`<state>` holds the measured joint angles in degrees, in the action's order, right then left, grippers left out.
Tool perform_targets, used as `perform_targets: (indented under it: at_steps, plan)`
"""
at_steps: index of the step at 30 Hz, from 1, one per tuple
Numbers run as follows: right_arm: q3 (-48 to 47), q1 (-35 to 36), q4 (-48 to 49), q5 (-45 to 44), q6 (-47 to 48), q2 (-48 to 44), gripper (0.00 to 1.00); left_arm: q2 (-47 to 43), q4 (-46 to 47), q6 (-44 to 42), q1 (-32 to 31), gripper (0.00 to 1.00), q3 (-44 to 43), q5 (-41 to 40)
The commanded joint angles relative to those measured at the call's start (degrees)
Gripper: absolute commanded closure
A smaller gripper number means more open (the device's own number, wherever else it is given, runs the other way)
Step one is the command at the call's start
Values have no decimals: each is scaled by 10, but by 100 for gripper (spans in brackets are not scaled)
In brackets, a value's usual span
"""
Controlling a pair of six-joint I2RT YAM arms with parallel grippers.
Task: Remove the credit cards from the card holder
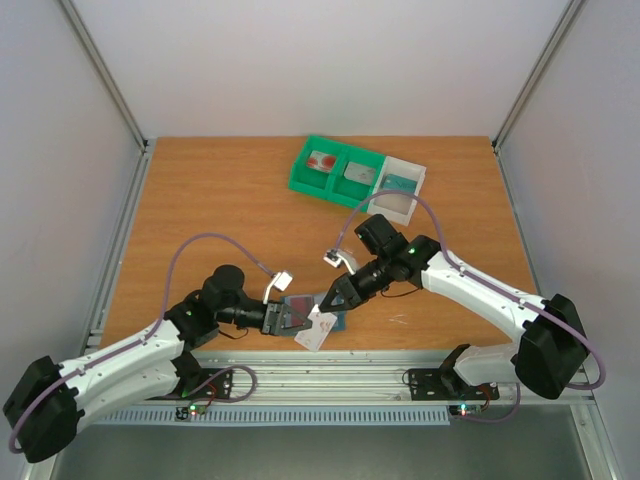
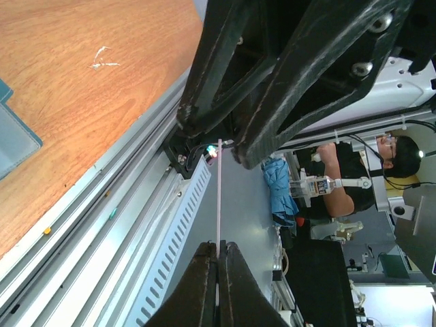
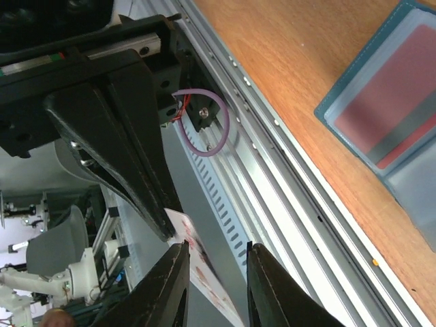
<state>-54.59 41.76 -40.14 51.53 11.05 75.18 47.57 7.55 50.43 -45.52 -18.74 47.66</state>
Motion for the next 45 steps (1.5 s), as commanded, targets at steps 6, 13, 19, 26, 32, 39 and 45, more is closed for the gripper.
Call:
perform_targets:
  at_steps: [6, 13, 19, 26, 32, 39, 45]
  plan:
    - [-39, 5, -27, 44, 25, 3, 84, -3, 27, -14, -9, 100, -17, 25]
    - [-39, 9, -43, 24, 37, 7, 73, -13, 31, -17, -10, 100, -9, 22]
    - [-33, 13, -46, 26, 37, 4, 74, -6, 47, -18, -10, 100, -14, 29]
    - [-20, 14, -31, 51, 30, -4, 95, -3, 46, -21, -11, 100, -22, 32]
    - [-7, 14, -12, 63, 20, -29, 99, -27, 1, -30, -11, 95, -29, -30]
    - [12, 13, 27, 23, -27, -55, 99, -70, -93, -41, -11, 45, -43, -117]
    - [24, 13, 57, -89, -65, -84, 99, -74, -133, -38, -11, 2, -59, -149]
